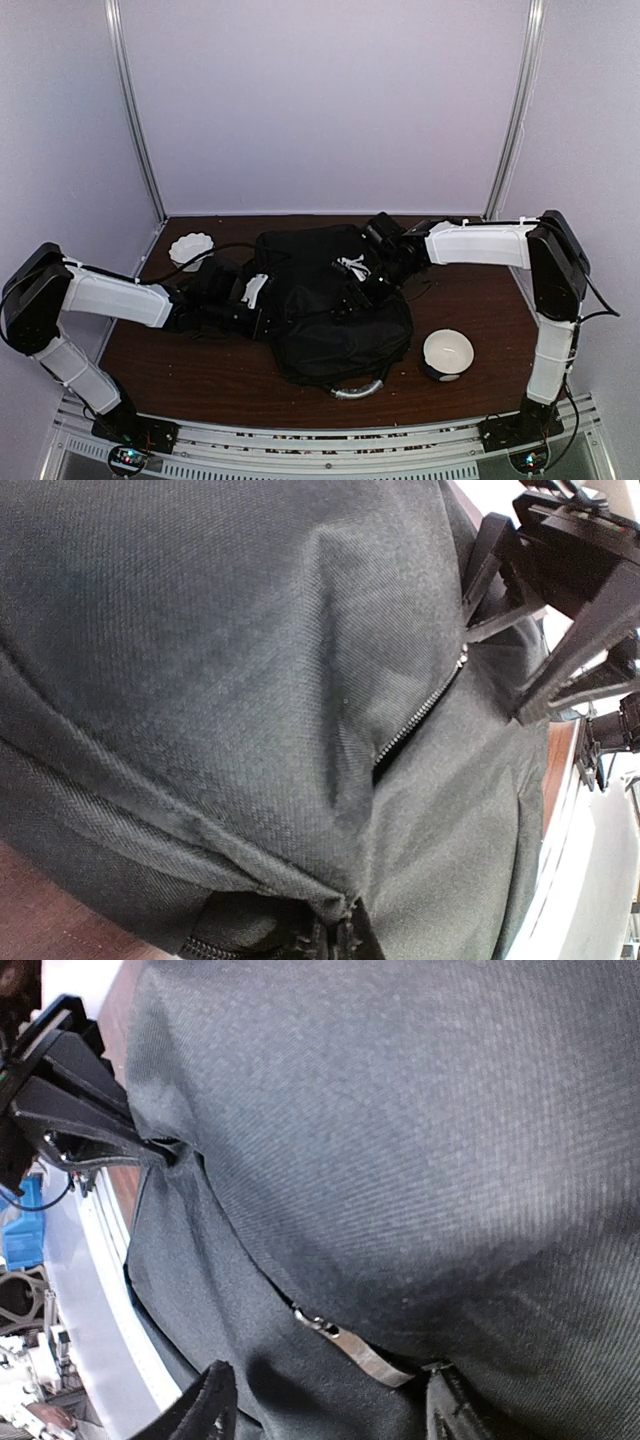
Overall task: Pack the student bag
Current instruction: Pick up the lower front pocket of the student bag.
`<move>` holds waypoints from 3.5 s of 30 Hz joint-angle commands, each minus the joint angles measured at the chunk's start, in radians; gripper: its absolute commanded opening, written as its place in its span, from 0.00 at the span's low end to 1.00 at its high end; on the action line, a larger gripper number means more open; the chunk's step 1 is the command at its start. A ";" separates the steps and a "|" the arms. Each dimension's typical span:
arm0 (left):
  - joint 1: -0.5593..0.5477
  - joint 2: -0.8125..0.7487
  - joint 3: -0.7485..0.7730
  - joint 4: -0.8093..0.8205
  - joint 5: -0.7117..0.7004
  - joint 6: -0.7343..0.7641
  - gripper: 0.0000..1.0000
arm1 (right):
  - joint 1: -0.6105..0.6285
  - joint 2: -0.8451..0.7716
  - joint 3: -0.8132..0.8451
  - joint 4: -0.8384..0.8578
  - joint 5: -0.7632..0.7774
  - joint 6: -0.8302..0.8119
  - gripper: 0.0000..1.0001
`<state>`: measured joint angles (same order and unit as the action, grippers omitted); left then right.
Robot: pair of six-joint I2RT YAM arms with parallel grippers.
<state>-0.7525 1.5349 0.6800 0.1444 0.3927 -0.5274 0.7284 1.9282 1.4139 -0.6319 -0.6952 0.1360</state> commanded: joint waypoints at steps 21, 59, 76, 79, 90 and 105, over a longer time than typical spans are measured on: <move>0.003 -0.003 -0.013 0.132 0.011 -0.031 0.00 | -0.063 -0.093 -0.174 0.416 -0.229 0.207 0.45; 0.003 -0.016 0.008 0.113 0.011 -0.031 0.00 | 0.007 -0.084 -0.082 0.456 -0.250 0.315 0.47; 0.004 -0.021 -0.002 0.129 0.014 -0.032 0.00 | -0.044 -0.148 -0.103 0.427 -0.230 0.321 0.50; 0.003 -0.023 0.004 0.120 0.015 -0.028 0.00 | -0.044 -0.137 -0.103 0.424 -0.228 0.319 0.49; 0.004 -0.025 0.012 0.112 0.015 -0.026 0.00 | -0.044 -0.058 -0.011 0.221 -0.109 0.166 0.46; 0.003 -0.019 0.007 0.125 0.019 -0.027 0.00 | -0.041 0.034 0.023 0.210 -0.120 0.157 0.46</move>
<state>-0.7425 1.5215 0.6640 0.1822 0.3840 -0.5602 0.6857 1.9209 1.4128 -0.4156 -0.8192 0.3088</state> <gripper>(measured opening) 0.021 0.457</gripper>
